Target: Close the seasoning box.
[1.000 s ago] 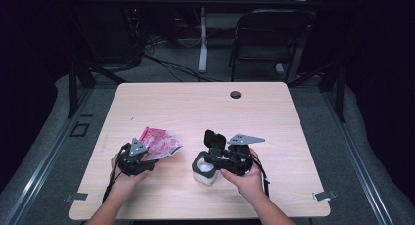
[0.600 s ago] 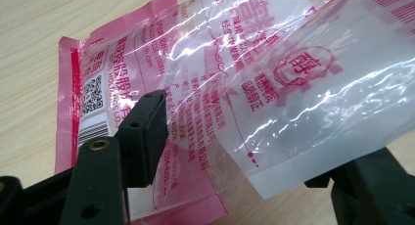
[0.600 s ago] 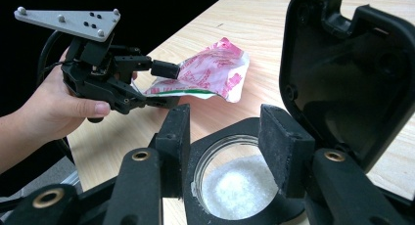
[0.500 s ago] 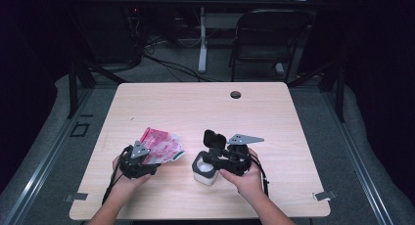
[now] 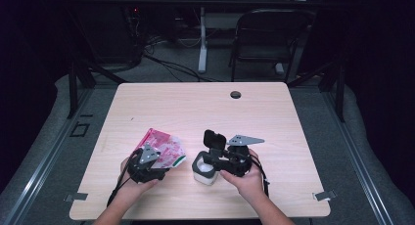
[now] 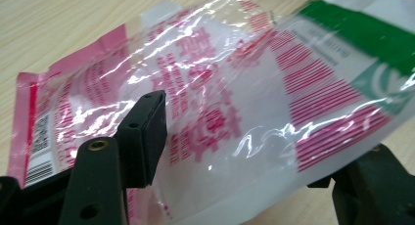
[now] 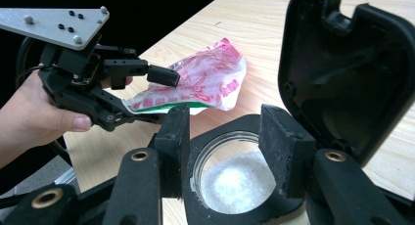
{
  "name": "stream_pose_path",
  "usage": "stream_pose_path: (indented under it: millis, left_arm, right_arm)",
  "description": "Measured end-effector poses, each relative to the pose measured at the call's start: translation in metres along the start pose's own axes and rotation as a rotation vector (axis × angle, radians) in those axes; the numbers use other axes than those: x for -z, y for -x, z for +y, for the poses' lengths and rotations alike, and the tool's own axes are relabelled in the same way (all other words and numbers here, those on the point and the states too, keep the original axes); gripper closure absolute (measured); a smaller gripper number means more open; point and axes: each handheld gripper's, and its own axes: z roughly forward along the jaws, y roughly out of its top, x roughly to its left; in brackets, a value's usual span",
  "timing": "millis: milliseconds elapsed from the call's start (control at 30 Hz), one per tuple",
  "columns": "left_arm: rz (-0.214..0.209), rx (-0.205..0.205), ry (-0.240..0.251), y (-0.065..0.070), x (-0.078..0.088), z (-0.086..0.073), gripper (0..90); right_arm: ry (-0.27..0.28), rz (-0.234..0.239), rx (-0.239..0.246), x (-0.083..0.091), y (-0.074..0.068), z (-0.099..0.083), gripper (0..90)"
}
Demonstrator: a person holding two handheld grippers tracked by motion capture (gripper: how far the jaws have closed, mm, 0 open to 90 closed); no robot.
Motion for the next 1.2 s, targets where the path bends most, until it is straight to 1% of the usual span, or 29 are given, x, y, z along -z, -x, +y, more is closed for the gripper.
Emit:
stream_pose_path:
  millis: [67,100,133,233,333,433,633,700,767,867,900,967,1100,1200]
  left_arm:
    - [-0.016,0.013,-0.001,0.001,0.001,0.001,38.6]
    - [-0.02,0.014,0.002,0.002,0.001,0.002,38.6]
    - [-0.019,0.017,0.007,0.003,0.001,0.002,38.6]
    - [-0.032,0.036,0.012,0.004,0.004,0.005,38.7]
    - [-0.034,0.031,0.024,0.005,0.004,0.006,38.8]
    - [-0.031,0.02,0.014,0.007,0.003,0.006,38.9]
    - [-0.027,0.018,0.018,0.007,0.002,0.006,38.9]
    - [-0.029,0.013,0.007,0.008,0.001,0.006,38.9]
    - [-0.029,0.01,0.006,0.009,0.0,0.007,38.9]
    - [-0.026,0.002,0.014,0.012,-0.001,0.008,38.9]
    - [-0.036,0.001,0.008,0.012,-0.001,0.009,38.9]
    - [-0.042,0.0,0.014,0.012,-0.002,0.01,38.9]
    - [-0.049,-0.006,0.01,0.014,-0.005,0.011,38.9]
    - [-0.05,-0.014,0.014,0.016,-0.006,0.013,39.0]
  right_arm:
    - [0.003,-0.001,-0.006,0.0,0.0,0.0,55.1]
    - [-0.002,-0.004,-0.002,0.001,0.001,0.0,55.1]
    - [0.001,-0.004,-0.003,0.001,0.0,0.0,55.1]
    - [0.001,-0.005,0.0,0.002,-0.001,-0.001,55.1]
    - [0.001,-0.008,0.002,0.003,0.0,-0.001,55.1]
    - [0.005,-0.014,-0.001,0.003,0.0,-0.001,55.1]
    - [0.005,-0.018,-0.007,0.004,0.001,-0.001,55.2]
    - [-0.001,-0.024,0.0,0.006,0.002,-0.001,55.9]
    - [-0.005,-0.041,-0.001,0.008,0.002,-0.001,57.6]
    - [0.003,-0.065,-0.01,0.012,0.004,-0.001,60.1]
    - [0.0,-0.073,-0.005,0.014,0.005,0.0,60.6]
    - [0.004,-0.088,-0.009,0.017,0.007,0.0,61.0]
    - [0.005,-0.125,-0.001,0.026,0.012,0.001,63.5]
    - [0.02,-0.144,-0.013,0.031,0.016,0.001,64.4]
